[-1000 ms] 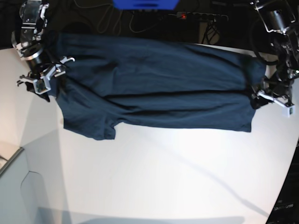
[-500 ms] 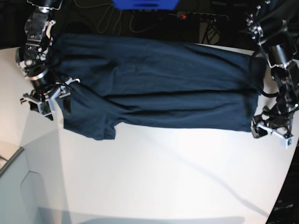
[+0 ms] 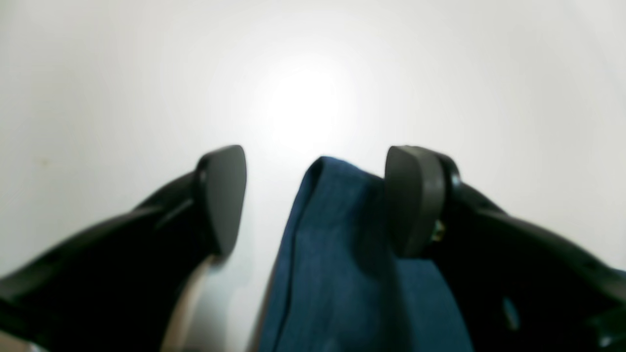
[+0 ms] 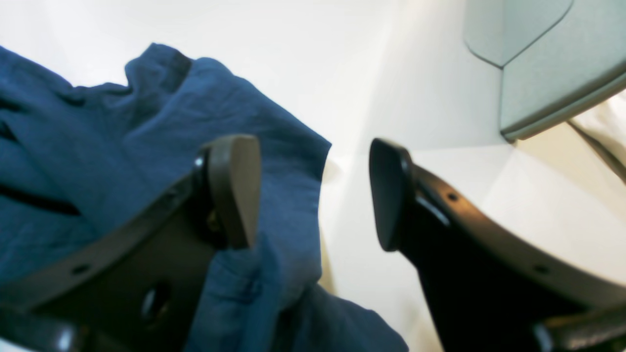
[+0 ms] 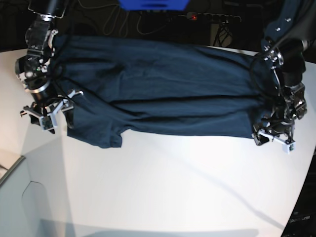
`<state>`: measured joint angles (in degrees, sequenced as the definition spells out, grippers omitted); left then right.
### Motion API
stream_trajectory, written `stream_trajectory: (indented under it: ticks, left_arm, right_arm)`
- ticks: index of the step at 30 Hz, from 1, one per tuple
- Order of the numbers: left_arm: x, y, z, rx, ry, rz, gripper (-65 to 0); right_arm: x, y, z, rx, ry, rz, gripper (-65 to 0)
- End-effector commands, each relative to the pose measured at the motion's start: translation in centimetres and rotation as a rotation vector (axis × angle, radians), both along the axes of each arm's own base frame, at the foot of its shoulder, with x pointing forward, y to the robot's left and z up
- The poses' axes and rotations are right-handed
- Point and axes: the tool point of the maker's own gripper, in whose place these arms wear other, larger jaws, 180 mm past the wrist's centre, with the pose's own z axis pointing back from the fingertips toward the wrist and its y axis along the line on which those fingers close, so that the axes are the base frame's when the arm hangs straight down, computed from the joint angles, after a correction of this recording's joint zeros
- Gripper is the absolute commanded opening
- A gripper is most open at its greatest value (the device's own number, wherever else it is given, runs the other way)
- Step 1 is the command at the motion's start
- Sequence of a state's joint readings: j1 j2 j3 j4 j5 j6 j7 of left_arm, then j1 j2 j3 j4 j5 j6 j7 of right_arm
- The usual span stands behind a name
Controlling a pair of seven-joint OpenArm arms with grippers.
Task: Layout the t-shirt on the table in an organized manner, then fold the t-shirt properly
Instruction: 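Regrasp the folded shirt's side edges with both grippers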
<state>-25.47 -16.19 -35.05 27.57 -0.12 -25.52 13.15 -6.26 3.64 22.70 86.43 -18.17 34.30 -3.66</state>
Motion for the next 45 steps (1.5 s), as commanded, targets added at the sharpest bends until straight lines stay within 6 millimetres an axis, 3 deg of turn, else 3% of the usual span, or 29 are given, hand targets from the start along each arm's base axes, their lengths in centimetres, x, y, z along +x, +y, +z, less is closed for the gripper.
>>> stream_trajectory:
  ticks: [1,4,9,14,18,30,35,45]
  left_arm:
    - [0.8,-0.2,0.7,-0.001,-0.012,-0.011,-22.7]
    - [0.7,-0.4,0.5,-0.004,-0.009,-0.012,-31.0]
    - [0.6,-0.5,0.4,-0.007,-0.007,-0.013,-51.9]
    - [0.6,-0.4,0.3,-0.006,-0.002,-0.010,-64.8]
    - [0.6,-0.4,0.4,-0.004,-0.003,-0.011,-64.7]
    - [0.4,-0.2,0.4,-0.001,-0.001,-0.011,-64.8]
    - [0.4,-0.1,0.4,0.000,-0.001,-0.010,-64.9]
    - [0.5,-0.3,0.4,-0.003,-0.001,-0.011,-64.9]
  right_arm:
    - [0.9,0.0,1.6,0.002,-0.056,0.010,-29.4]
    - [1.6,0.0,2.2,0.002,-0.077,0.010,-29.4]
    - [1.8,0.0,2.4,0.002,-0.083,0.010,-29.4]
    - [2.7,0.0,1.9,0.022,-0.076,0.006,-29.4]
    - [4.1,-0.1,-0.1,0.069,-0.030,-0.008,-29.1]
    - [8.5,-2.0,-3.6,0.156,0.079,-0.044,-29.1]
    - [8.5,-3.0,-5.1,0.168,0.130,-0.063,-29.1]
    - [6.5,-2.3,-8.6,0.210,0.229,-0.068,-29.1]
